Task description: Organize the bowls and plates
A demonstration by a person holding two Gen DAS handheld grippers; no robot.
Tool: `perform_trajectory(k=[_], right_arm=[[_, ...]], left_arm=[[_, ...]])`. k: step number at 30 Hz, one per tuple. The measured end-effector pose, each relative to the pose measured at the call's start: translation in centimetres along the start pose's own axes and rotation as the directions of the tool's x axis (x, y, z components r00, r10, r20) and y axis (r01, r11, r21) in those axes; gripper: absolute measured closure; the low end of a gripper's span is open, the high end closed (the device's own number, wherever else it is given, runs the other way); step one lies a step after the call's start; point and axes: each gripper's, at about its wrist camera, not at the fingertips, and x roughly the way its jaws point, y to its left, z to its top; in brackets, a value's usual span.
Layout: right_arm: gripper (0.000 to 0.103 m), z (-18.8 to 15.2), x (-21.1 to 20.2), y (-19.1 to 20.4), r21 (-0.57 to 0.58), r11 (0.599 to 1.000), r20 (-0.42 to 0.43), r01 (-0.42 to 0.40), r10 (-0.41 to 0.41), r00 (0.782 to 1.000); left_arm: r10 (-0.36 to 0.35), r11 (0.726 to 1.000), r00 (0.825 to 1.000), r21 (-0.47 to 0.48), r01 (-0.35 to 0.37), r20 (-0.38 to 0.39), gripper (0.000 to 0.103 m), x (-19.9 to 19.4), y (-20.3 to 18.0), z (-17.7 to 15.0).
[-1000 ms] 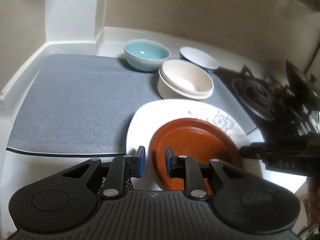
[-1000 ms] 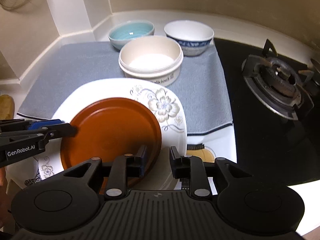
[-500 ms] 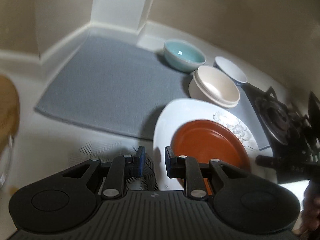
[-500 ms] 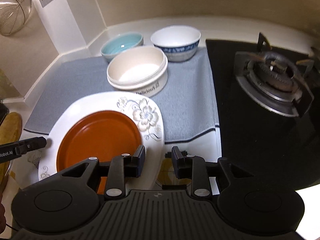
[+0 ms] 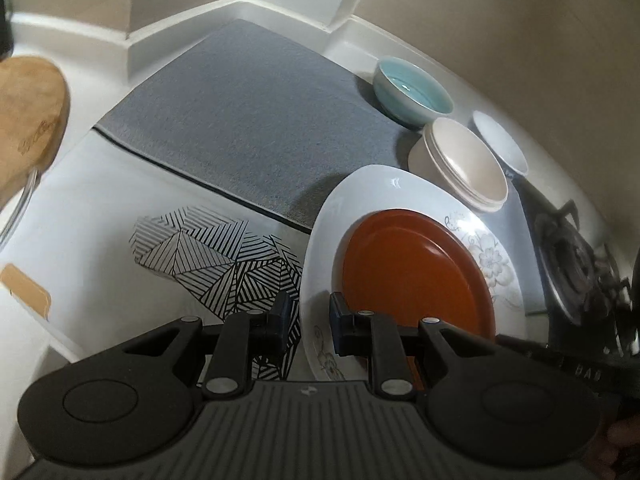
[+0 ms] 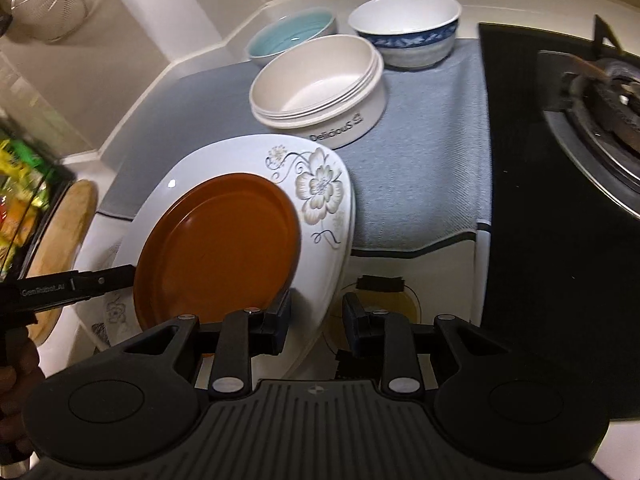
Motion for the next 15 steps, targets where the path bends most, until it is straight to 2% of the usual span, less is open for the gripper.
perform_trajectory(k=[3,6,13,15], right_arm=[[0.076,0.0,-0.07,-0.28,-0.018,1.0,-0.006,-0.021,0.021,1.0],[0.077,0.06,-0.24,-0.47,-0.028,0.999,-0.01,-0.037,0.037,0.999],[0.078,0.12,-0.42,-0.24,-0.071,0.997,-0.007,-0.038,0.038,0.999],[0.078,-0.02,-0.46,-0.13,-0.07,0.997,-0.002,-0.036,0.036,0.999]], left_arm=[[-0.006,0.999,1.0,-0.04,0.006,-0.003,0.081,0.06,0.29,-0.09],[-0.003,0.999,1.0,-0.04,0.003,-0.002,0.086,0.06,0.13,-0.11],[-0.004,0.999,1.0,-0.039,0.003,-0.008,0.085,0.18,-0.12,-0.24],[-0.007,0.999,1.0,-0.048,0.007,-0.01,0.082,0.2,0.17,-0.15]])
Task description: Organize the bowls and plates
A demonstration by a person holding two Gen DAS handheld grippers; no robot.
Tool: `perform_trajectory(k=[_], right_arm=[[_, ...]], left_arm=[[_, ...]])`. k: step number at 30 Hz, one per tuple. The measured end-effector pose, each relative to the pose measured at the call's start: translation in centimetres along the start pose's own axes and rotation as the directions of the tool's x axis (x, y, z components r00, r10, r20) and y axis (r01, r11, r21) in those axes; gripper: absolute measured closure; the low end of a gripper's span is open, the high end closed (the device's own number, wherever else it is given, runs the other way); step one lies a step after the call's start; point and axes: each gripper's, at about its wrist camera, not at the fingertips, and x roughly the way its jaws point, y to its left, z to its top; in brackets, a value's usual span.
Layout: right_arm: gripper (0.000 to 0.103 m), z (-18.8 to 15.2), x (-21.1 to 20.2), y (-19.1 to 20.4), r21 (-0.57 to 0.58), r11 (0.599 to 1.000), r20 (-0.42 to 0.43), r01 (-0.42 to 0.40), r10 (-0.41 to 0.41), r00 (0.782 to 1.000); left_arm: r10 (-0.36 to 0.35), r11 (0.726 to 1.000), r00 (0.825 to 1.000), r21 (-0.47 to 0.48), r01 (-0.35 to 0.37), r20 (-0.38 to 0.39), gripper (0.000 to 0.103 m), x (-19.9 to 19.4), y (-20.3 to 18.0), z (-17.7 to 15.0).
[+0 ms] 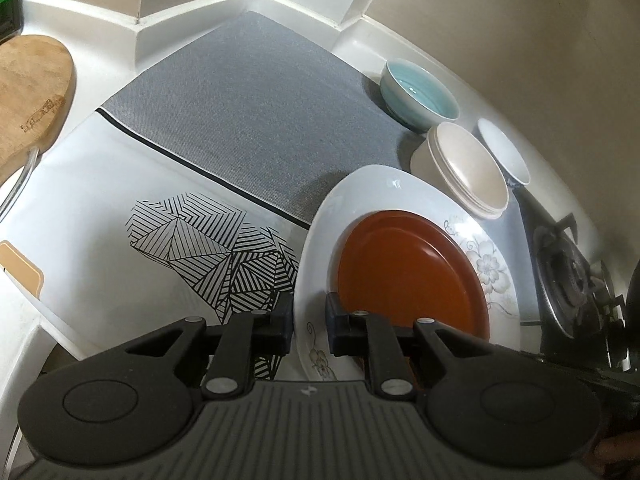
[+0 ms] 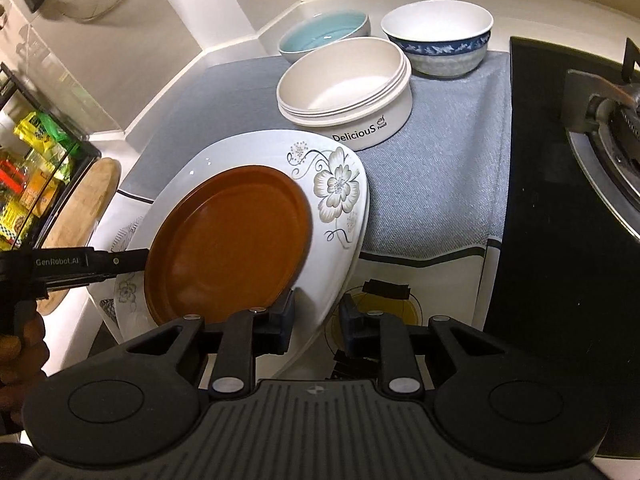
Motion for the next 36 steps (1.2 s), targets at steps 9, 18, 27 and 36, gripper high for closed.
perform_trajectory(k=[9,18,27,36], right_arm=[[0.077,-0.3,0.0,1.1,0.01,0.999,0.006,0.048,-0.048,0.999],[0.077,0.4,1.8,4.4,0.012,0.997,-0.009,0.07,-0.07,0.998],[0.077,2.3,5.2,9.0,0.008,0.996,-0.011,0.084,-0.084,0.996],[0.073,5.1,9.2,13.7,-0.036,0.993,-0.01,0.114,-0.114,0.993]], left_arm=[[-0.073,0.997,0.997,0.019,0.074,-0.012,0.084,0.6,1.3,0.7],[-0.076,0.997,0.997,0.013,0.076,0.001,0.084,-0.2,5.2,2.3],[-0.042,0.999,0.998,-0.007,0.043,0.046,0.084,-0.9,9.7,4.9],[-0.001,0.998,0.994,-0.055,0.007,0.11,0.082,-0.7,13.8,8.5]])
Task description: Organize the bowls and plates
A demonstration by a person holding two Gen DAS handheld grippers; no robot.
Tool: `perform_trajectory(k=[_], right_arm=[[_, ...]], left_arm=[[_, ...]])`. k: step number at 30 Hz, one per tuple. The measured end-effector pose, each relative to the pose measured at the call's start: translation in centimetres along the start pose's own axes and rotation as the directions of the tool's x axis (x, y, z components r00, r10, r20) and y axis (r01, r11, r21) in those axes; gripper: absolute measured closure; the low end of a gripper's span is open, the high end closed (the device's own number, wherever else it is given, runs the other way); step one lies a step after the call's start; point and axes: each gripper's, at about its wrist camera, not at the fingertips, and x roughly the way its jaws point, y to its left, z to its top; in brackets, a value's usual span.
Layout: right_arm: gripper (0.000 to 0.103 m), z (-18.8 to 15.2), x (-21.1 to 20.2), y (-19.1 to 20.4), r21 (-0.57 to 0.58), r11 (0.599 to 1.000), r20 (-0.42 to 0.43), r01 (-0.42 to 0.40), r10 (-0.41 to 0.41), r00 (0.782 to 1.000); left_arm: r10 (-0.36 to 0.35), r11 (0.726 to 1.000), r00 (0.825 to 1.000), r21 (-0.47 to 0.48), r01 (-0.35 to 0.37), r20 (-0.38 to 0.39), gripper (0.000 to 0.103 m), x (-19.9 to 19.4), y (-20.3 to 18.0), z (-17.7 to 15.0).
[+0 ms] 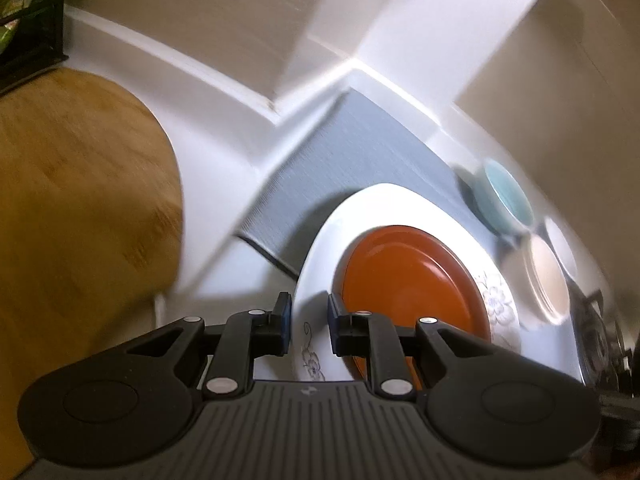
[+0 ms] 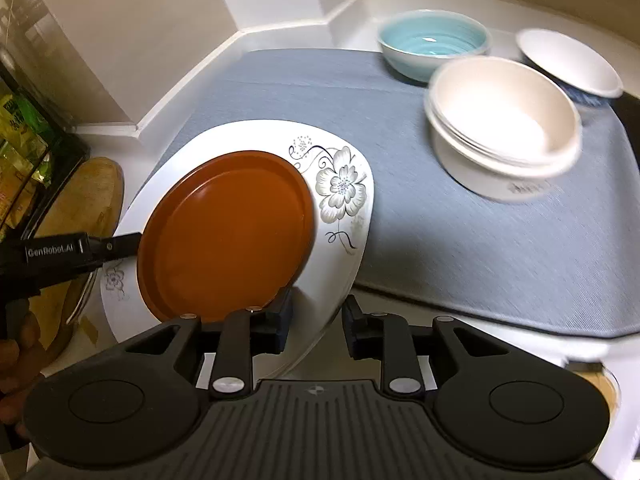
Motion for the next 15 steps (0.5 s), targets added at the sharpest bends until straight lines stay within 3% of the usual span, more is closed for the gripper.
perform_trajectory(k=[7,15], right_arm=[[0.072,1.7,2.1,3.0,-0.002,1.0,0.007,0.011,-0.011,1.0],[0.072,1.8,1.9,3.4,0.054,0.998,0.012,0.042,-0.043,0.999]], left_arm=[[0.005,1.0,1.0,-0.028,-0.004,0.026,0.081,0.6,2.1,2.1],[-0.049,0.999,0.999,0.002,0.049,0.005,0.081,-0.7,3.6,1.1]])
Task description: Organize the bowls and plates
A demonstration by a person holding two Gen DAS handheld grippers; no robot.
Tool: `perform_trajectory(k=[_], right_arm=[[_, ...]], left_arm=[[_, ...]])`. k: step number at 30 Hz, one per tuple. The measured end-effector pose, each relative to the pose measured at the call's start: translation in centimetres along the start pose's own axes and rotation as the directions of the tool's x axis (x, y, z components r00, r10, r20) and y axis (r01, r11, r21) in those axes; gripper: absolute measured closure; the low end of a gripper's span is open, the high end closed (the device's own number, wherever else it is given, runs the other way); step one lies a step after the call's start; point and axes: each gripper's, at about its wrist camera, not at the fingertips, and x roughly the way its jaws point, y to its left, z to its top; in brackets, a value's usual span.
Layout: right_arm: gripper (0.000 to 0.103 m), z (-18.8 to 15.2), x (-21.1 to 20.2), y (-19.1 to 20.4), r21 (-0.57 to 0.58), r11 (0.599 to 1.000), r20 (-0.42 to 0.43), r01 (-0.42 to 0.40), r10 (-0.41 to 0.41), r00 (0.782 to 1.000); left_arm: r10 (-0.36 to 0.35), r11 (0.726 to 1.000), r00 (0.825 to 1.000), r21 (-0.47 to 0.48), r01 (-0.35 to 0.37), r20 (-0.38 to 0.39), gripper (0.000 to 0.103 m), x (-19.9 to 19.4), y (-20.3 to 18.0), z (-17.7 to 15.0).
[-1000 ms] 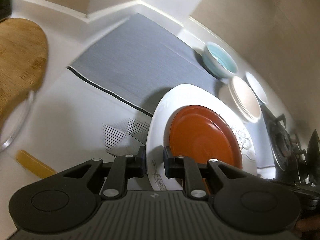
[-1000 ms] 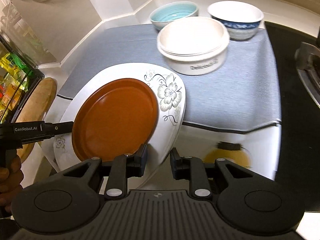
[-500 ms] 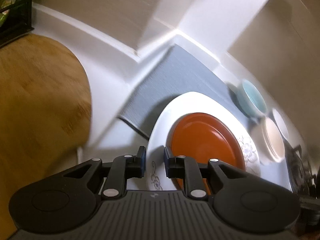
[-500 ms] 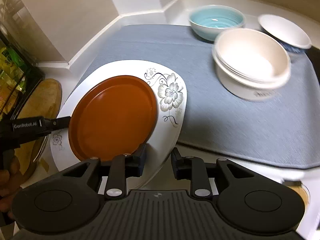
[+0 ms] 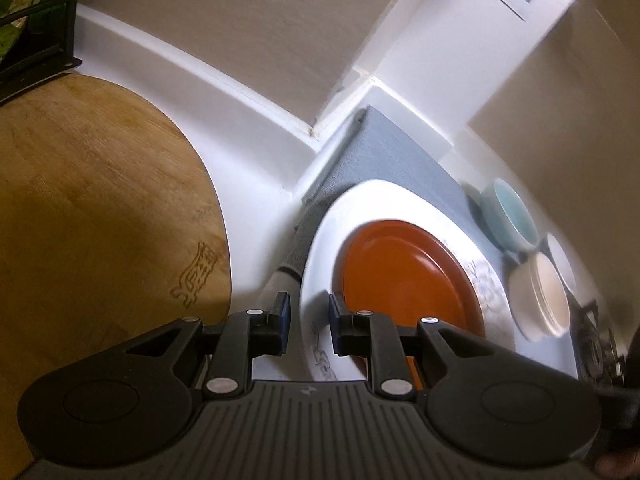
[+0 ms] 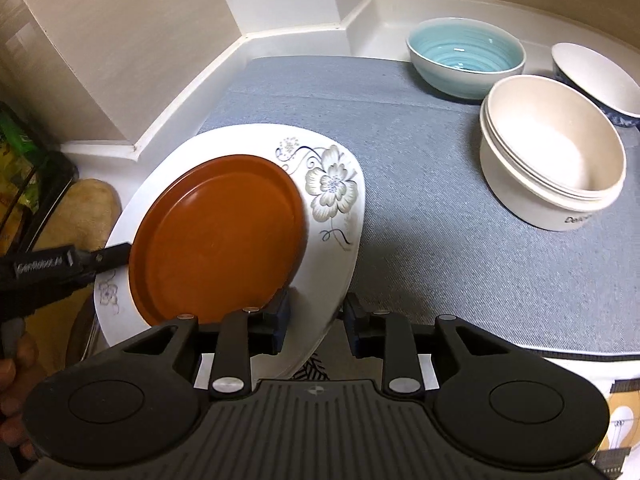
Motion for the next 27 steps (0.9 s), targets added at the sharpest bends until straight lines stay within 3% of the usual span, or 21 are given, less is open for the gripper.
perform_trajectory(k=[6,19,27], right_arm=[[0.072,-0.1,0.2,0.7,0.015,1.0,0.003,0.018,-0.018,1.0],[0.073,0.9,1.1,1.1,0.013,1.0,0.007,0.028,-0.028,1.0],[0.072,0.7,0.0,0.5,0.038,0.999,0.006,0.039,-0.039,0.999]], left_arm=[[-0.053,0.998,0.999,0.033,0.053,-0.013,0.087,0.0,0.5,0.1],[-0.032,0.999,1.0,0.035,0.032,0.001,0.086,0.8,0.8,1.4],[-0.007,0.999,1.0,0.031,0.007,0.024,0.086,-0.9,0.7,0.8]])
